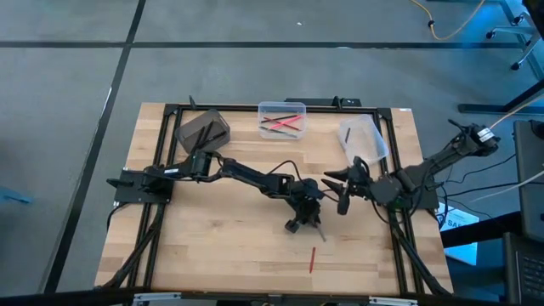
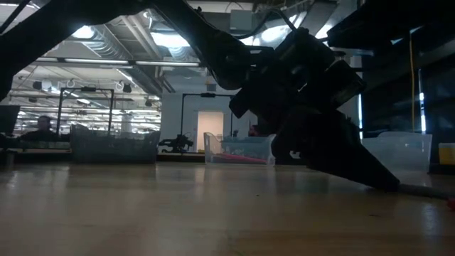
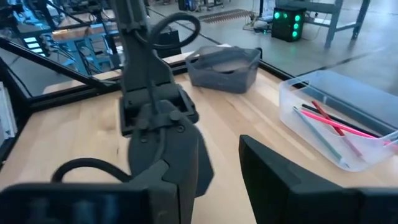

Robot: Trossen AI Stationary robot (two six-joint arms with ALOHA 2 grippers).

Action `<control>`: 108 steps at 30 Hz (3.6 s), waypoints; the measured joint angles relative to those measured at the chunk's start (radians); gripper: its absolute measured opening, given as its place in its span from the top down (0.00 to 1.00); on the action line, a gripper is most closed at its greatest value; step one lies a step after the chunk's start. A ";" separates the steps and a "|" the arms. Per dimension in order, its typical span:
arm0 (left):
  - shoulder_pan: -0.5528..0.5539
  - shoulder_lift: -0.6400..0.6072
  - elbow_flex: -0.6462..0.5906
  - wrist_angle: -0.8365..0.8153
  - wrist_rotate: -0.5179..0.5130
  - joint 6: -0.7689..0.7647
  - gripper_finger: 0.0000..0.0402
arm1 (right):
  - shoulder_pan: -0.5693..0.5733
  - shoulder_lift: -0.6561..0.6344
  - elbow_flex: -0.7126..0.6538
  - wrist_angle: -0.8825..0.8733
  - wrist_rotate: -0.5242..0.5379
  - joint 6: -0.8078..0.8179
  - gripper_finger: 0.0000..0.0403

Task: Sort crayons/erasers/pens/pencils in bins
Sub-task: Put the gray crayon into the right transparent bin

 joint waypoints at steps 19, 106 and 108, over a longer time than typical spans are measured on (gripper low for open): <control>0.018 -0.006 -0.005 0.037 -0.027 -0.046 0.99 | 0.066 0.056 0.000 0.144 0.018 -0.112 0.70; 0.114 -0.330 -0.454 0.607 0.017 -0.253 0.99 | 0.065 0.106 0.000 0.344 -0.142 -0.312 0.70; 0.113 -0.331 -0.454 0.610 0.019 -0.254 0.99 | 0.065 0.106 0.000 0.343 -0.142 -0.310 0.70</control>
